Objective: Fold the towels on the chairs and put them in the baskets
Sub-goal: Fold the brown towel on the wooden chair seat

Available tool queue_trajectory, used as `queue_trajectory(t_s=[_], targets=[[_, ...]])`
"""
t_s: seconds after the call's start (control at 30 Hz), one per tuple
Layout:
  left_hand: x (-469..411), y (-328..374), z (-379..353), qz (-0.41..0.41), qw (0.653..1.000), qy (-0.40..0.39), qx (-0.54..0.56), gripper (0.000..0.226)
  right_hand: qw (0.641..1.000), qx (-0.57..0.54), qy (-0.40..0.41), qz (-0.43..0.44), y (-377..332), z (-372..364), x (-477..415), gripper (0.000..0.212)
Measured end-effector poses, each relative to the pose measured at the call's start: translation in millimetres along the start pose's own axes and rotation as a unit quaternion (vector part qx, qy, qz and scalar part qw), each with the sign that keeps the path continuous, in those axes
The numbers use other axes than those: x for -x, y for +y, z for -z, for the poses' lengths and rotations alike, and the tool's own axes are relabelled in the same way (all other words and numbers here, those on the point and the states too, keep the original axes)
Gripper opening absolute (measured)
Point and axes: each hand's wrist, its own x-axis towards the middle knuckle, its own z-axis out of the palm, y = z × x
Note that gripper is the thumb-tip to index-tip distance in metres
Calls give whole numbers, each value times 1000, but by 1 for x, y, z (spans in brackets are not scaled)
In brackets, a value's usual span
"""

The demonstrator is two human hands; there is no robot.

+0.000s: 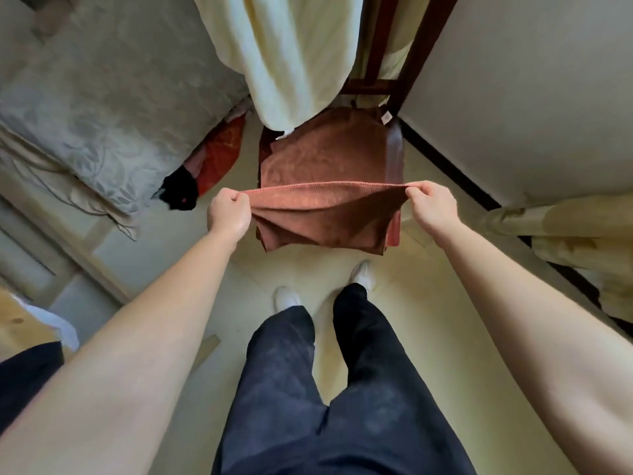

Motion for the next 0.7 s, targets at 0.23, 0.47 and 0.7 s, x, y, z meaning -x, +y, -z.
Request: queue_trajectory(t_s=[0.23,0.47,0.7], targets=[[-90,25,-50,2,995,21,97,26,999,-32,43,9,-8,-35,-95,33],[-124,-6,-100,62,992,-40,104,49,993,2,39,-115,32,-90,-113,56],[-107,-76,-157,130,979,-152,-41,63,971,67,-14,-228,91,-146,-98,54]])
